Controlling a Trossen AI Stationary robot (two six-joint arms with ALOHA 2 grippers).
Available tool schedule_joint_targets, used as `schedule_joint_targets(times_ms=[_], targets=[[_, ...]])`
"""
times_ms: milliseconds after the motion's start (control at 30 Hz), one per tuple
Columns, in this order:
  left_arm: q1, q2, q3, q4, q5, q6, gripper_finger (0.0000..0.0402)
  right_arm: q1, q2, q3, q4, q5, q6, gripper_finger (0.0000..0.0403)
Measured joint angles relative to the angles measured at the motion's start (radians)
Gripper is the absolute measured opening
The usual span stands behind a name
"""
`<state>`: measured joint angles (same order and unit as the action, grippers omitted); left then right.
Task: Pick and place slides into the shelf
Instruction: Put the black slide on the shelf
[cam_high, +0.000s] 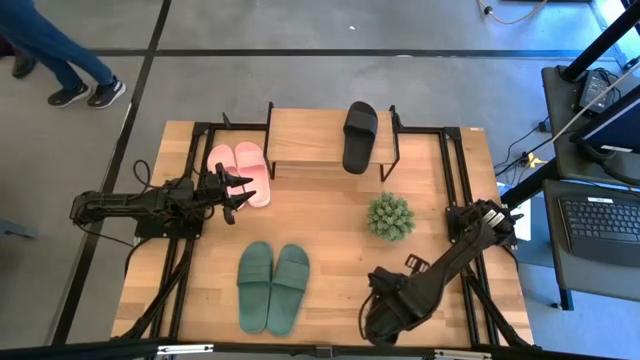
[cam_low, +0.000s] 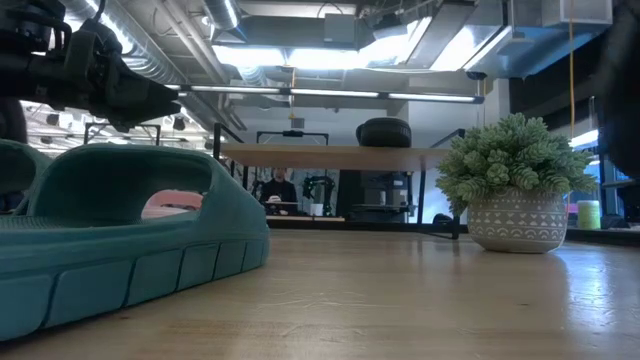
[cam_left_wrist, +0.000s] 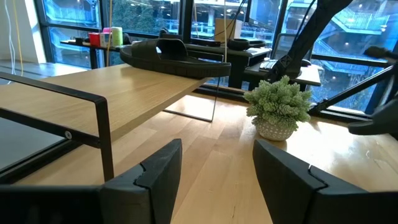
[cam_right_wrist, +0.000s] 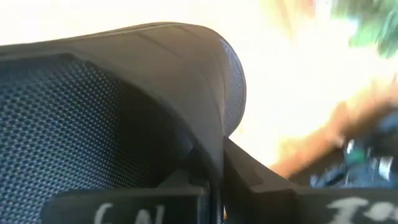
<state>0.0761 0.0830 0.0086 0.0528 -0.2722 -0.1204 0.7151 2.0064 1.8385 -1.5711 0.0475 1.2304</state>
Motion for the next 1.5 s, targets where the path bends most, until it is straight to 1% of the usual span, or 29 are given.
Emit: schedule_joint_targets(times_ms=[233, 600, 767, 933, 1067, 1167, 1300, 1367, 1500], targets=[[0.0, 0.0, 0.0, 0.0, 0.0, 0.0, 0.0191, -0.06, -0.001, 0.119, -0.001, 0.164, -0.183, 0.0017], [0.0, 0.0, 0.0, 0.0, 0.0, 0.0, 0.0191, -0.232, -0.001, 0.225, -0.001, 0.348, -0.487, 0.0017], [0.0, 0.0, 0.0, 0.0, 0.0, 0.0, 0.0191, -0.296, -0.001, 0.269, 0.001, 0.469, -0.605, 0.0017], [0.0, 0.0, 0.0, 0.0, 0.0, 0.0, 0.0191, -0.342, -0.001, 0.343, 0.034, 0.633, -0.744, 0.0017], [0.0, 0.0, 0.0, 0.0, 0.0, 0.0, 0.0191, -0.384, -0.002, 0.41, 0.11, 0.796, -0.886, 0.0017], [0.0, 0.0, 0.0, 0.0, 0.0, 0.0, 0.0191, -0.434, -0.002, 0.439, 0.226, 0.883, -1.022, 0.0017], [0.0, 0.0, 0.0, 0.0, 0.0, 0.0, 0.0191, -0.514, -0.002, 0.441, 0.425, 0.954, -1.262, 0.0017], [0.0, 0.0, 0.0, 0.0, 0.0, 0.0, 0.0191, -0.558, 0.002, 0.442, 0.509, 0.98, -1.354, 0.0017], [0.0, 0.0, 0.0, 0.0, 0.0, 0.0, 0.0191, -0.657, 0.007, 0.442, 0.568, 1.006, -1.46, 0.0017]])
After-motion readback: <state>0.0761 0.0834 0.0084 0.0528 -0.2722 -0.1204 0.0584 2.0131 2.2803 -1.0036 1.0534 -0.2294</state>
